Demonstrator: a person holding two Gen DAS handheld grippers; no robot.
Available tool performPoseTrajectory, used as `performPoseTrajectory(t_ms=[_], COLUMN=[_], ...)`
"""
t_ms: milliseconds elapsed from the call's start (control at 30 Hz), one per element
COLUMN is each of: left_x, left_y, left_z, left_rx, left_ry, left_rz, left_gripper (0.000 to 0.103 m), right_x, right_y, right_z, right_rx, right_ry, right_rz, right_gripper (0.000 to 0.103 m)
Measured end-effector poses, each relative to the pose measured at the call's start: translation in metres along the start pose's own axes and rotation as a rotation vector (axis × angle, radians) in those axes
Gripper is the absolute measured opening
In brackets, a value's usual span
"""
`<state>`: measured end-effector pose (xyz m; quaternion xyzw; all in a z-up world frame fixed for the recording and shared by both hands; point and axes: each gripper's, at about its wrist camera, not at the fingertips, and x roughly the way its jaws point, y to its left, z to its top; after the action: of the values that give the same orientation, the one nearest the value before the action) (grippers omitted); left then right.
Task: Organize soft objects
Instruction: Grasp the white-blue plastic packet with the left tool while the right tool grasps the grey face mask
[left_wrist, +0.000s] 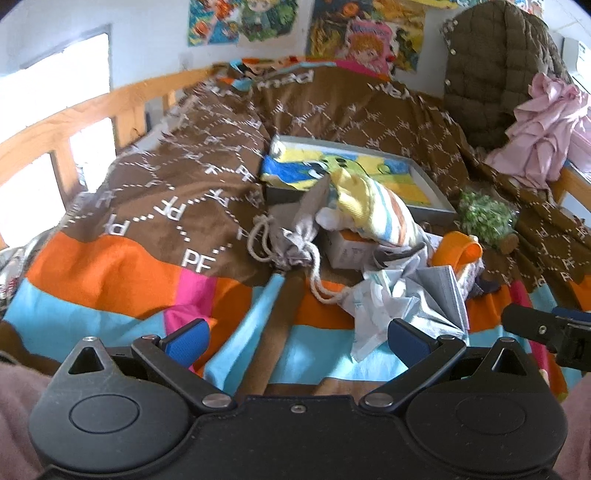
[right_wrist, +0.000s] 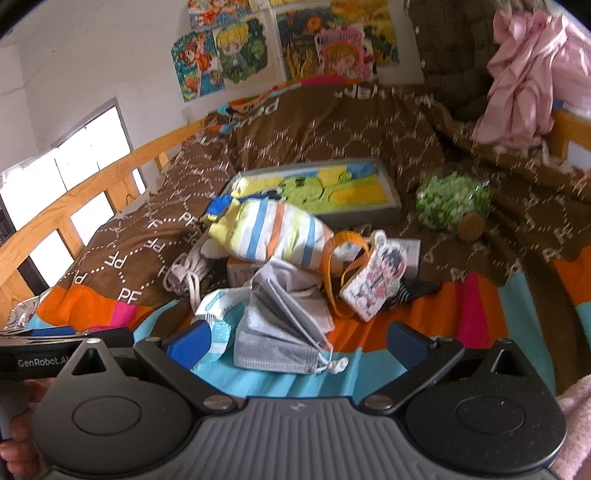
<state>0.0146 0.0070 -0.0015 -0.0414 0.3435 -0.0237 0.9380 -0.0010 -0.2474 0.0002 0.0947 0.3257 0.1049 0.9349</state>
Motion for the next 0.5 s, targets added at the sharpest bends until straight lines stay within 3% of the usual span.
performPoseTrajectory(t_ms=[100, 300, 500], left_x=[0.011, 0.035, 0.064], left_y=[-0.002, -0.01, -0.009], left_z=[0.01, 0.024, 0.035], left_rx=[0.034, 0.214, 0.243], left_ry=[0.035, 0.154, 0.254], left_rz=[-0.059, -0.199, -0.257], left_gripper=[0.102, 0.102, 0.102], right_x=[0.01, 0.04, 0.071], right_y=[-0.005, -0.017, -0.012], right_z=[0.007, 0.021, 0.031], right_rx=[0.013, 0.052, -0.057], right_ry=[0.054, 0.214, 0.282], right_rz=[0.027, 0.094, 0.11], right_gripper=[0.103, 0.103, 0.103])
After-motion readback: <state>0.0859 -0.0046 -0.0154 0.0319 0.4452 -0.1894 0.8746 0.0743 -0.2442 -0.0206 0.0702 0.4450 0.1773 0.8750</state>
